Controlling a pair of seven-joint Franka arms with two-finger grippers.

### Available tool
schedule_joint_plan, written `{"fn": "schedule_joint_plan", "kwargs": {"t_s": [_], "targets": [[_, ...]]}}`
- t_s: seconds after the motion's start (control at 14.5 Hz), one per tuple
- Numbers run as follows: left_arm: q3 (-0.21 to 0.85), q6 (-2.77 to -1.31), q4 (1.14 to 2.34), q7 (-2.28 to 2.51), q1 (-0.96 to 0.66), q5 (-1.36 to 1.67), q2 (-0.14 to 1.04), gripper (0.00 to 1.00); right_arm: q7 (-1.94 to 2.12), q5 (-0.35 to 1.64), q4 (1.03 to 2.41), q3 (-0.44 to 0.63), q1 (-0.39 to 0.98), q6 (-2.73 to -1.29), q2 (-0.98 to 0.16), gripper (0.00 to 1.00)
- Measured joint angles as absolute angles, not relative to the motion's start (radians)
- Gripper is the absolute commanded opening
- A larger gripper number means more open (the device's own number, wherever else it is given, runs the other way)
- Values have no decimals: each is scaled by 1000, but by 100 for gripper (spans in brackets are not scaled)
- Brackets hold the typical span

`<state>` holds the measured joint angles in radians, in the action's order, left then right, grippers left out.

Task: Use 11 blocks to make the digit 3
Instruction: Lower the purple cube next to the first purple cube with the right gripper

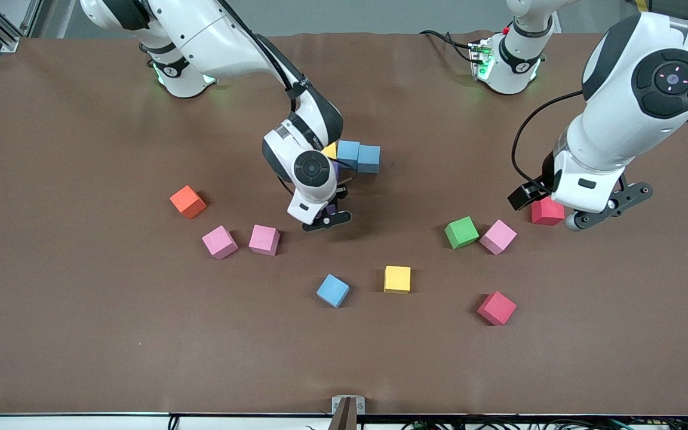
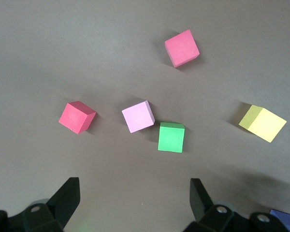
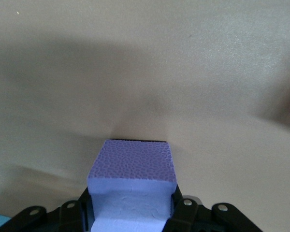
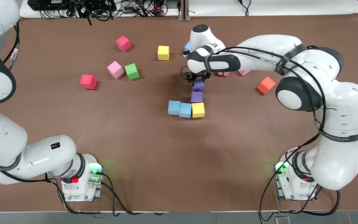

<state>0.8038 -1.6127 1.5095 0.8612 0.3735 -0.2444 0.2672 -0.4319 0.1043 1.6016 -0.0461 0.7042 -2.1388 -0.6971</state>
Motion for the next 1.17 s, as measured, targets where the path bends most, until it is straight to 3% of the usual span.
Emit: {"fn": "schedule_joint_plan", "kwargs": {"t_s": [1.17], "targets": [[804, -1613, 1509, 861, 373, -244, 267, 100, -446, 112, 1611, -47, 719, -2139, -697, 9]]}}
